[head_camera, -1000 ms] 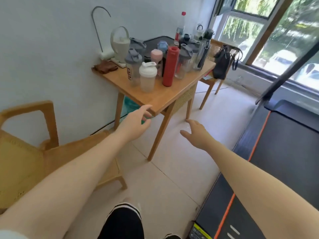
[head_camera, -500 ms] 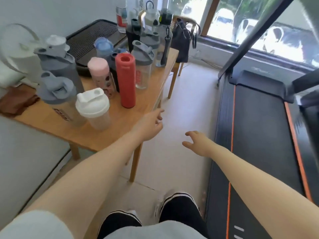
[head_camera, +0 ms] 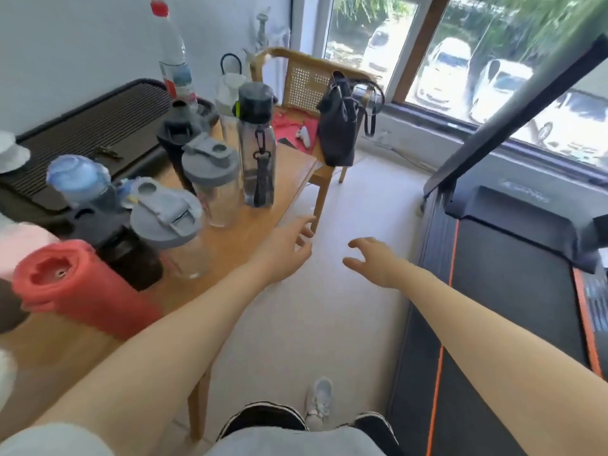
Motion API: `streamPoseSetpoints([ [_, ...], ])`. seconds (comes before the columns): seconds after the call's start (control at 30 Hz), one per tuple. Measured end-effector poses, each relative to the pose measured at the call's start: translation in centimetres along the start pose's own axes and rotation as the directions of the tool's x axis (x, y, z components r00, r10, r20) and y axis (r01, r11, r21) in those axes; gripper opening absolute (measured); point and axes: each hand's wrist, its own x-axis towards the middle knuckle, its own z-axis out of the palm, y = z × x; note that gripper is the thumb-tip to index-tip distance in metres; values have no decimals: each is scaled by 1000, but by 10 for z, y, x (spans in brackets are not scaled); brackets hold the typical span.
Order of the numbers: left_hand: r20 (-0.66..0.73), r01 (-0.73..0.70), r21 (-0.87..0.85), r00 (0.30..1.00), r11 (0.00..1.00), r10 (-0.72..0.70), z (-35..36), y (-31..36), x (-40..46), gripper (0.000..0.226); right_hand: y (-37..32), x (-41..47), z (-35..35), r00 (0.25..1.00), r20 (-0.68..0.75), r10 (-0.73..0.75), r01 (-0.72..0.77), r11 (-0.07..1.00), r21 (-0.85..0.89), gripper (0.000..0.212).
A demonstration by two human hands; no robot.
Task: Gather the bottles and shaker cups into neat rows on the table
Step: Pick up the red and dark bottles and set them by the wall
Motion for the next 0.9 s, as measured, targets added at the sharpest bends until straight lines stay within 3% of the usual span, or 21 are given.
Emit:
streamPoseSetpoints([
  [0.17,-201,35,-5,979,999,-36,-18,20,70,46,-9,73,-73,984,11,-178,177,984,32,48],
  [0.27,-360,-29,69,932,997,52,-36,32,87,41,-31,107,-103,951,-38,-308,310,946,96,42],
  [0.4,-594,-112,118,788,987,160,-74,42,102,35,-61,146,-142,825,-213,-524,546,835,61,33],
  [0.5,-746,-130,46,655,990,120,-101,50,115,32,-85,165,-174,703,-353,-618,676,734,62,28],
  [0.63,-854,-34,45,516,998,56,-117,48,119,33,-107,182,-190,624,-336,-705,779,594,200,46],
  [0.77,-861,170,-27,497,985,-109,-121,36,113,40,-121,198,-183,551,-161,-819,806,471,359,71],
  [0.83,-849,269,-48,496,962,-181,-119,28,110,46,-124,210,-178,477,-139,-868,844,409,347,73],
  [0.9,-869,342,-92,432,935,-243,-108,23,105,48,-122,220,-171,387,-143,-911,901,341,268,76],
])
